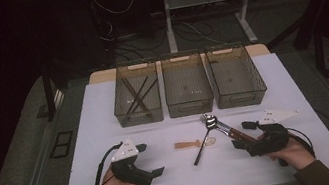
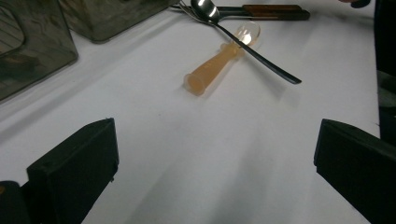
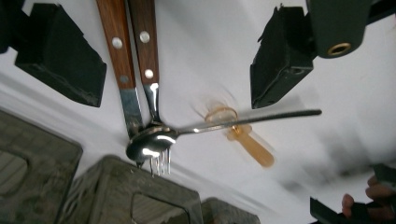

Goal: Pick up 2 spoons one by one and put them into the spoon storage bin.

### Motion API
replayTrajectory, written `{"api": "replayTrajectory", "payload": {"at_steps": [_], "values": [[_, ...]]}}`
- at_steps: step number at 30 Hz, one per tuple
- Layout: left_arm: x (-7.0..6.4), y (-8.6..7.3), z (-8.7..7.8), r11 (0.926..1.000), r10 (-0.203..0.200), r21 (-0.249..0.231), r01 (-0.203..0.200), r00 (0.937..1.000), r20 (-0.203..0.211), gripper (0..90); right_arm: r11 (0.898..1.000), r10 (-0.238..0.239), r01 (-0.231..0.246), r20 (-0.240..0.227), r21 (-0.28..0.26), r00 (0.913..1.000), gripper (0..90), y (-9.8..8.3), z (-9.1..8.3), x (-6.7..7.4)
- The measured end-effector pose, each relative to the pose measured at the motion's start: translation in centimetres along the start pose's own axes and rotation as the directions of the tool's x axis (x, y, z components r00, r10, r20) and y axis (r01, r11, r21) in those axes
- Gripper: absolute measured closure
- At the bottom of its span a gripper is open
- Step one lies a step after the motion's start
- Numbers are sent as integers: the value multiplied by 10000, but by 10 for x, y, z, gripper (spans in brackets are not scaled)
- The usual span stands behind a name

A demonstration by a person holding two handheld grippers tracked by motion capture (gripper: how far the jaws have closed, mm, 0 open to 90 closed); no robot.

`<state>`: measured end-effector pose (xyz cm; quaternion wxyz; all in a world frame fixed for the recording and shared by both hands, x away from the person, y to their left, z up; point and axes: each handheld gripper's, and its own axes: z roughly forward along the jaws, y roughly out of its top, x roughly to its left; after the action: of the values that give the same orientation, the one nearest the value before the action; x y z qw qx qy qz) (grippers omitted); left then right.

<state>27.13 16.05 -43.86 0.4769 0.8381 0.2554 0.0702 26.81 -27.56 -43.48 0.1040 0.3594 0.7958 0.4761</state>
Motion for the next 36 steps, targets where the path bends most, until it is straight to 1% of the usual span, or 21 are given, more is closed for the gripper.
{"api": "replayTrajectory", "payload": {"at_steps": [2, 4, 5, 6, 7, 9, 11, 14, 17, 20, 22, 24, 25, 27, 30, 32, 34, 36], "values": [[0, 2, 0, 10000, -39, -12, 39, 10000, -12, 0, 10000, -74, 74, 30, 58, 10000, 163, -4, -2, -1], [1, 3, 1, 10000, 22, -28, -22, 10000, -8, 0, 9996, -285, 284, 128, 96, 9995, 164, -8, -4, -2], [0, 4, 1, 10000, -12, -3, 12, 10000, 10, 0, 9991, -394, 392, 204, 141, 9990, 164, -10, -5, -2], [1, 5, 2, 10000, 84, -7, -84, 10000, 21, 0, 9990, -438, 434, 257, 141, 9987, 163, -11, -6, -3], [0, 6, 3, 10000, 64, -14, -64, 10000, -8, 0, 9986, -507, 503, 304, 138, 9982, 163, -13, -7, -3], [0, 9, 5, 9999, 155, -7, -155, 9999, 3, 0, 9972, -722, 714, 389, 228, 9966, 164, -15, -9, -4], [2, 13, 7, 9997, 250, -6, -250, 9997, 35, 2, 9963, -832, 821, 412, 265, 9957, 163, -17, -11, -5], [2, 19, 10, 9992, 401, -41, -400, 9991, 154, 54, 9971, -738, 732, 359, 183, 9966, 163, -16, -11, -4], [3, 24, 14, 9990, 451, -16, -451, 9986, 261, 73, 9972, -722, 716, 279, 219, 9970, 164, -15, -10, -2], [3, 27, 18, 9984, 568, -4, -568, 9973, 464, 139, 9967, -787, 781, 276, 228, 9965, 163, -15, -9, -1], [2, 30, 22, 9979, 639, 83, -644, 9967, 510, 142, 9971, -738, 732, 288, 204, 9969, 163, -14, -9, -1], [0, 33, 26, 9978, 643, 140, -651, 9964, 553, 150, 9974, -711, 706, 297, 175, 9970, 164, -14, -10, -1], [-1, 34, 28, 9982, 577, 119, -584, 9968, 549, 162, 9974, -698, 693, 286, 176, 9972, 164, -14, -10, -1], [-3, 38, 32, 9985, 535, 97, -544, 9958, 742, 198, 9975, -689, 684, 285, 183, 9972, 164, -14, -10, -1], [-9, 43, 40, 9978, 648, 107, -660, 9938, 903, 234, 9977, -663, 657, 302, 190, 9973, 164, -14, -9, -1], [-12, 48, 48, 9975, 670, 139, -686, 9934, 927, 251, 9977, -657, 651, 298, 182, 9974, 164, -14, -9, -1], [-13, 52, 55, 9965, 736, 320, -768, 9931, 917, 266, 9976, -667, 662, 302, 180, 9973, 164, -13, -9, -1], [-14, 55, 62, 9964, 695, 407, -738, 9928, 978, 272, 9977, -660, 654, 306, 188, 9974, 164, -13, -10, -1]]}}
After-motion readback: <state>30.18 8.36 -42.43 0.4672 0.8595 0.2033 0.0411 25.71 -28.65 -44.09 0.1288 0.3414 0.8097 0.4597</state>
